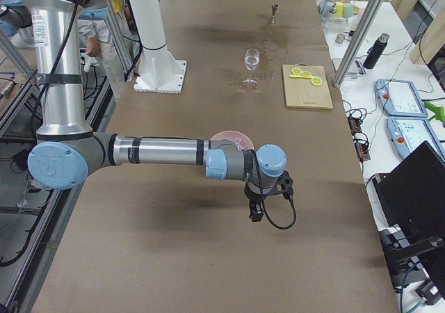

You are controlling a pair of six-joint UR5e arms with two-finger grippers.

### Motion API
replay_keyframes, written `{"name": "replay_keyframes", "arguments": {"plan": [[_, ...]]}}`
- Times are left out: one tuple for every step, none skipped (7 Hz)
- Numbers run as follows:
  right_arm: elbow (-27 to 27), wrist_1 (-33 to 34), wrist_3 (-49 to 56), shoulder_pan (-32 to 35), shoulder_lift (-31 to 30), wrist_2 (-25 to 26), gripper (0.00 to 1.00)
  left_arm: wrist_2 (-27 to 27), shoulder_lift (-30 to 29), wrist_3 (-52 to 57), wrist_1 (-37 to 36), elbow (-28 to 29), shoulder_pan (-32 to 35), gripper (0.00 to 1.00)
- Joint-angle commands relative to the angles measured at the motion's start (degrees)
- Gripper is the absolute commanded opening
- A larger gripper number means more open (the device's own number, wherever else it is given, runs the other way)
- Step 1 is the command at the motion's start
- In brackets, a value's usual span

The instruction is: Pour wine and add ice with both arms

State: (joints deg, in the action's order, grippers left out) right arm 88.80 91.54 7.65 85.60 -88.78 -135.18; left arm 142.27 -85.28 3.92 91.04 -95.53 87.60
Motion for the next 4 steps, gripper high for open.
{"name": "replay_keyframes", "arguments": {"plan": [[0.3,0.0,-0.1,0.0,-0.1,-0.7,1.0,-0.5,-0.3,0.0,0.0,-0.7,0.4,0.98],[0.6,0.0,-0.1,0.0,-0.1,-0.5,1.0,-0.6,-0.3,0.0,0.0,-0.7,1.0,0.98],[0.6,0.0,-0.1,0.0,0.0,-0.4,1.0,-0.9,-0.3,0.0,0.0,-0.9,1.1,0.98],[0.6,0.0,-0.1,0.0,0.0,-0.3,1.0,-1.5,-0.3,0.0,0.0,-0.7,1.1,0.98]]}}
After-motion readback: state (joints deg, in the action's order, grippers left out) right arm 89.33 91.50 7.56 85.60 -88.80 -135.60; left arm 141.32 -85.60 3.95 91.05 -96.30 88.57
